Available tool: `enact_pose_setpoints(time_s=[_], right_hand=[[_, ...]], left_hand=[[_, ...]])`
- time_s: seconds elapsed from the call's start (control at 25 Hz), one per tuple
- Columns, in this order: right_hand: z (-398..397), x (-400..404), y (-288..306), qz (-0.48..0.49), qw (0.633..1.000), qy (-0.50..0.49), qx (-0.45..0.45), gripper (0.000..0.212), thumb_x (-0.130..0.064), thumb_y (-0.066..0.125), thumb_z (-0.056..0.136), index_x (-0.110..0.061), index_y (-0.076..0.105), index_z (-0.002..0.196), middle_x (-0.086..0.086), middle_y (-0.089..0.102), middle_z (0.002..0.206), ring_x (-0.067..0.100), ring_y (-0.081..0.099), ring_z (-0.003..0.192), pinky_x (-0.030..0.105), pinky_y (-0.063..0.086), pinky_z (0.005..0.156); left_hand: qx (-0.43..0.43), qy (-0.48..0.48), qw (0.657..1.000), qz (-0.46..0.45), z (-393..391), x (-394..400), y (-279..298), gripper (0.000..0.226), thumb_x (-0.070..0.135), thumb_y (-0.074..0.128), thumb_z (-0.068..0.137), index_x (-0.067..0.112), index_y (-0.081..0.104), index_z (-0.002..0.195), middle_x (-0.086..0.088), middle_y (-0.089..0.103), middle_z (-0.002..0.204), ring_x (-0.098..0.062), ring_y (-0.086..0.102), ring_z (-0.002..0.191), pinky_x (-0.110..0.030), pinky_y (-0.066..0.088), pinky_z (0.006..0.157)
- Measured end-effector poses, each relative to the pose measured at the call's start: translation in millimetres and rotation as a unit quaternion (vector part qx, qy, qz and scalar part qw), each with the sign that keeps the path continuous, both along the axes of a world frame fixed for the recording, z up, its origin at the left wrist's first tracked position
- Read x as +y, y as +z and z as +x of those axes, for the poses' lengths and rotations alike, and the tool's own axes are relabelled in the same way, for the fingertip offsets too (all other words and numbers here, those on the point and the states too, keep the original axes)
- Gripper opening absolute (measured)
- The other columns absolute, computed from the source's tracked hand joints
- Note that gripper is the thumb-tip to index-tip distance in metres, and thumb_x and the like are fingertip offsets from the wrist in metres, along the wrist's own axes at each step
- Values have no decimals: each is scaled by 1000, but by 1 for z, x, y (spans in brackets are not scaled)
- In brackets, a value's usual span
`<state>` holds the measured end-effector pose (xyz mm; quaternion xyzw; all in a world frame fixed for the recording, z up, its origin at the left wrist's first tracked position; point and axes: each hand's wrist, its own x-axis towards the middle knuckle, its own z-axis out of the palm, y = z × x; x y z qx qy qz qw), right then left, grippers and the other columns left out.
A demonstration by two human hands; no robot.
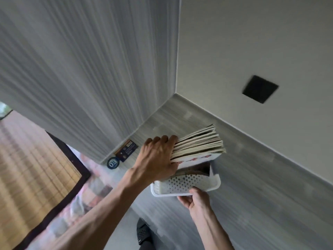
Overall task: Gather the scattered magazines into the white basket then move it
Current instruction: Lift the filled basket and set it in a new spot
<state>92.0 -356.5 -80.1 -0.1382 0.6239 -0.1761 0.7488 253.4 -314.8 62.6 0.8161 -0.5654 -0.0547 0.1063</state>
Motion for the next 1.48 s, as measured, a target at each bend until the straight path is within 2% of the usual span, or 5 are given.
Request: enact_pose_setpoints(time_s=[0.44, 0.88, 1.16, 1.32, 1.48], right_hand=[[223, -12, -2, -79, 943, 324, -20, 35, 5, 41, 83, 0, 58, 113, 18, 70, 92, 30, 69, 82, 35, 60, 53], [234, -10, -16, -66, 948, 311, 28, 24, -9, 49, 92, -6, 53, 116, 19, 65, 102, 27, 64, 79, 34, 55, 54], [231, -49, 25, -257, 915, 283, 133, 59, -14, 64, 85, -10, 42, 139, 12, 58, 126, 28, 60, 96, 30, 50, 69], [271, -73, 54, -386, 821, 421, 22, 66, -7, 73, 79, -29, 45, 134, -17, 53, 122, 9, 55, 104, 17, 47, 63], [304, -82, 56, -363, 812, 457, -24, 44, 12, 64, 64, -16, 63, 99, 6, 72, 107, 24, 66, 106, 44, 56, 90]], left_hand=[[-26, 242, 969, 45, 195, 58, 16, 63, 42, 66, 72, 20, 45, 128, -10, 65, 121, -35, 62, 109, -39, 48, 90], [-112, 236, 960, -105, 166, 91, -7, 68, 36, 67, 77, 20, 42, 138, -8, 50, 135, -30, 50, 119, -43, 40, 100], [450, 536, 696, -161, 108, 114, -77, 85, 20, 79, 68, 15, 31, 137, -10, 46, 133, -28, 43, 123, -51, 37, 110], [399, 587, 680, -183, 138, 86, -89, 47, 13, 67, 77, 11, 44, 118, -3, 56, 95, -24, 52, 89, -39, 52, 83], [376, 599, 699, -107, 154, 83, -99, 28, 17, 57, 81, 9, 48, 107, -7, 59, 84, -13, 45, 64, -27, 42, 55]])
